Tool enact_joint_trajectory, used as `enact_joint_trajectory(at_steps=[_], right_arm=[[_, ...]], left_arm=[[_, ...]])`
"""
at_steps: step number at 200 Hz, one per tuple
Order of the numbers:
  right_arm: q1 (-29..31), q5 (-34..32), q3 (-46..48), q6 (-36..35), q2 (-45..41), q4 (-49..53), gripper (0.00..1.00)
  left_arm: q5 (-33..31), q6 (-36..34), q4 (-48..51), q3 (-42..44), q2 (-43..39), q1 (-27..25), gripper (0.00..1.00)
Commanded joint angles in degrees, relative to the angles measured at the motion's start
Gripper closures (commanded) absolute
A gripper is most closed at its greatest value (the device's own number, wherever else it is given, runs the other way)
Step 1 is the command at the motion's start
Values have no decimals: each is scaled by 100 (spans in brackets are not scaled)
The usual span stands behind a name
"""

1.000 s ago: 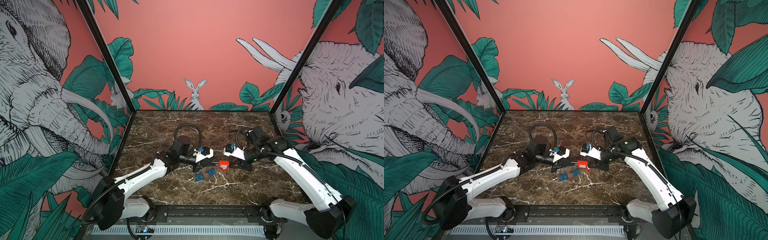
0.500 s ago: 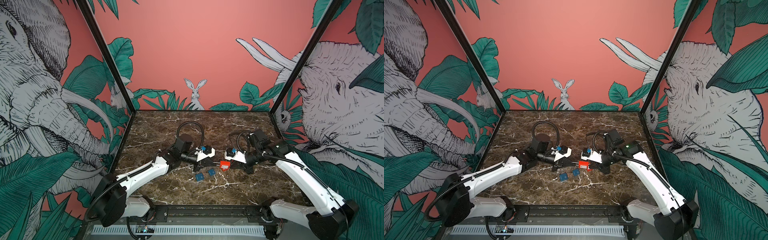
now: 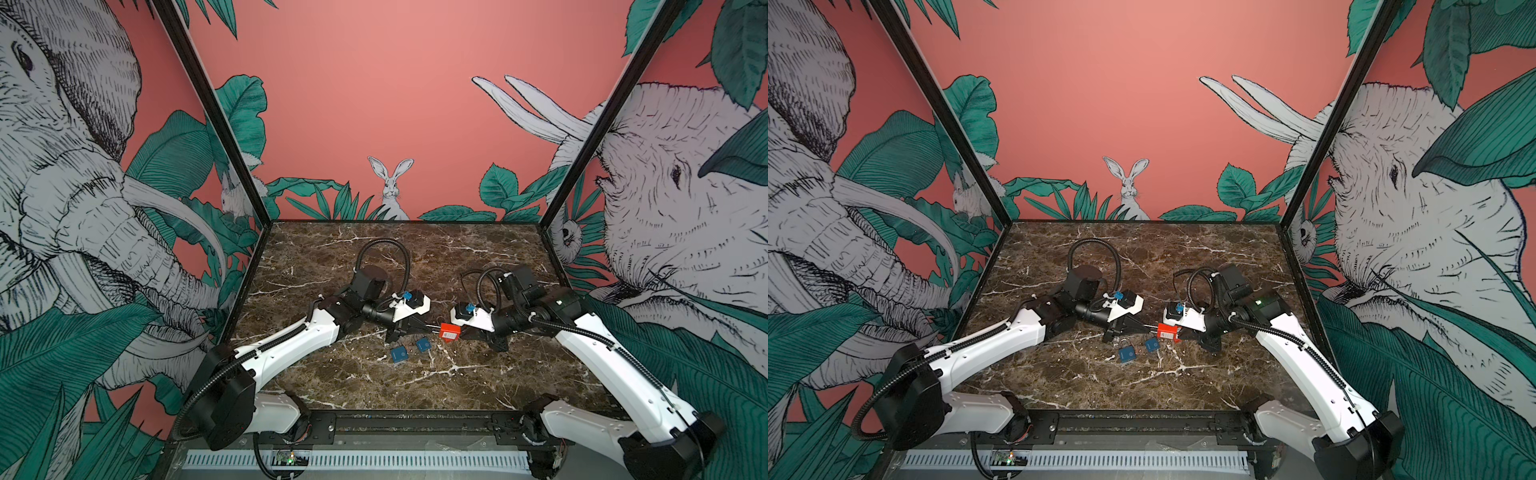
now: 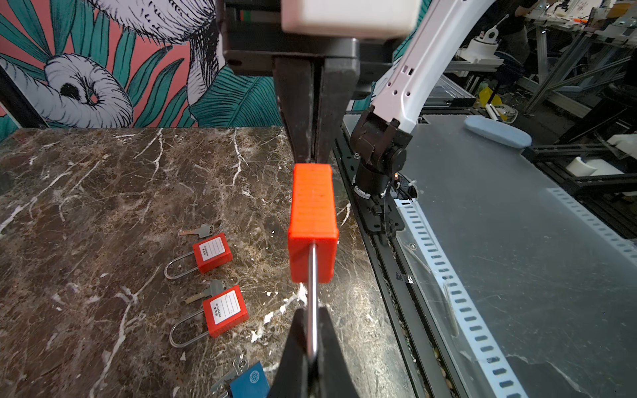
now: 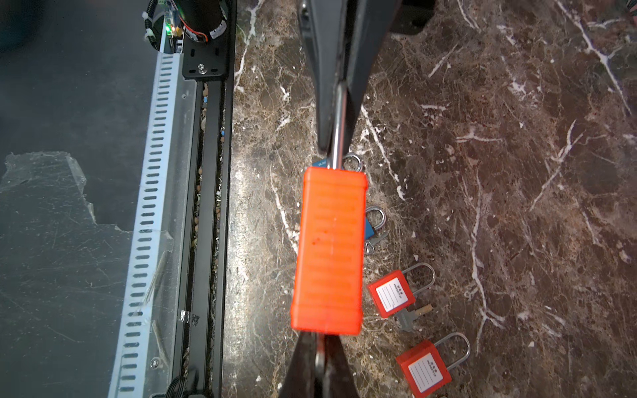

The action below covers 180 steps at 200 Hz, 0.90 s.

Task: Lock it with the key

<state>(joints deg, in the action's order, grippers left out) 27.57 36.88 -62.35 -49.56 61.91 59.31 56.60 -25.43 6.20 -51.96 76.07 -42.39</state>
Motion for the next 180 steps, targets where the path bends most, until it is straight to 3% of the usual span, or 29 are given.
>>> enact_joint_trajectory(at_steps=[1,50,110,180], right_arm=[[-48,-212,205,-79,-242,76,100],[-127,-199,488,219,-407,-143,100],[-148,49,501,351,-379,-270,100],[-149,-160,569,578,-374,-385,100]], left_arm=[[400,-310,496,-234,-191,389,100],[605,-911,1439,-545,-134,760,100],[813,-1384,1900,-616,-101,785,100],[414,-1680,2437,-747,-99,881,100]])
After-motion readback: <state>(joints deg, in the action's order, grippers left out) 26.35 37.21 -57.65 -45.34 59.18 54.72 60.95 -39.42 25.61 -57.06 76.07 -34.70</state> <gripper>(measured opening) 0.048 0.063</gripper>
